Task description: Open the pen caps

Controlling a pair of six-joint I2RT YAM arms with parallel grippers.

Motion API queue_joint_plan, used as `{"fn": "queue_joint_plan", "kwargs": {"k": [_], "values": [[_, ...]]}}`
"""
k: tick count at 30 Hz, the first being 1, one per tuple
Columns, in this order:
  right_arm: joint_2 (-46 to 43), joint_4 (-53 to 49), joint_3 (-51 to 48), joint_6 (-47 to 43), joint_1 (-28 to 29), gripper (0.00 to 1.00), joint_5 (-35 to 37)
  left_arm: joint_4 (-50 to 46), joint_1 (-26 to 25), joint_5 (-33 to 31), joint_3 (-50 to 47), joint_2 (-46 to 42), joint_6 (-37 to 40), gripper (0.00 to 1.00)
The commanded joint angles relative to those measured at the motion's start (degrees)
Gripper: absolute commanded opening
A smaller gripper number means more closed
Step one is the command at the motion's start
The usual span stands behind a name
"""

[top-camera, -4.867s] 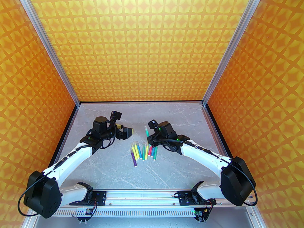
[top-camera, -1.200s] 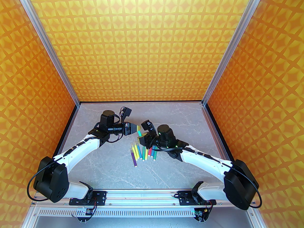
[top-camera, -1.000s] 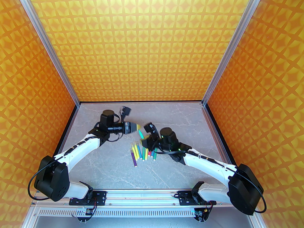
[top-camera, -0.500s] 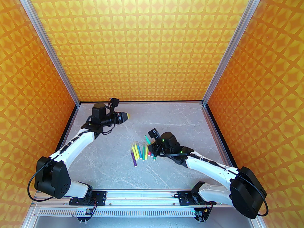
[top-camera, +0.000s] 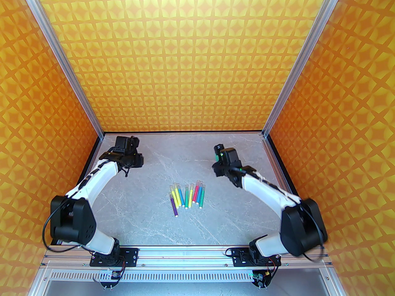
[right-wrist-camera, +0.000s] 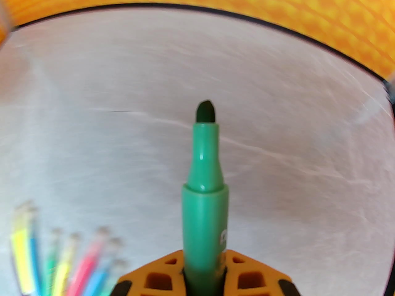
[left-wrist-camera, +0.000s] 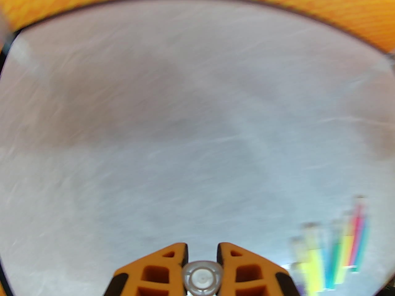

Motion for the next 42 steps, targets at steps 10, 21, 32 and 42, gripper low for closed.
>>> {"fn": "queue_joint_plan", "kwargs": {"k": [10, 21, 32, 42], "values": [[14.1, -5.7, 8.7, -1.2, -7.1, 0.00, 4.1, -3.2, 7.5, -7.5, 5.9, 12.4, 5.8, 0.00], [18.4, -7.2, 11.3, -0.8, -9.3, 0.03, 3.8, -5.2, 9.5, -7.4, 8.5, 20.6, 7.2, 0.00], [22.0, -8.6, 13.7, -0.2, -11.2, 0.06, 1.7, -6.9, 9.5, -6.9, 9.8, 22.8, 7.7, 0.01], [24.3, -8.9, 14.5, 0.4, -11.8, 0.16, 1.2, -7.8, 9.5, -5.5, 10.6, 24.8, 7.8, 0.08]]}}
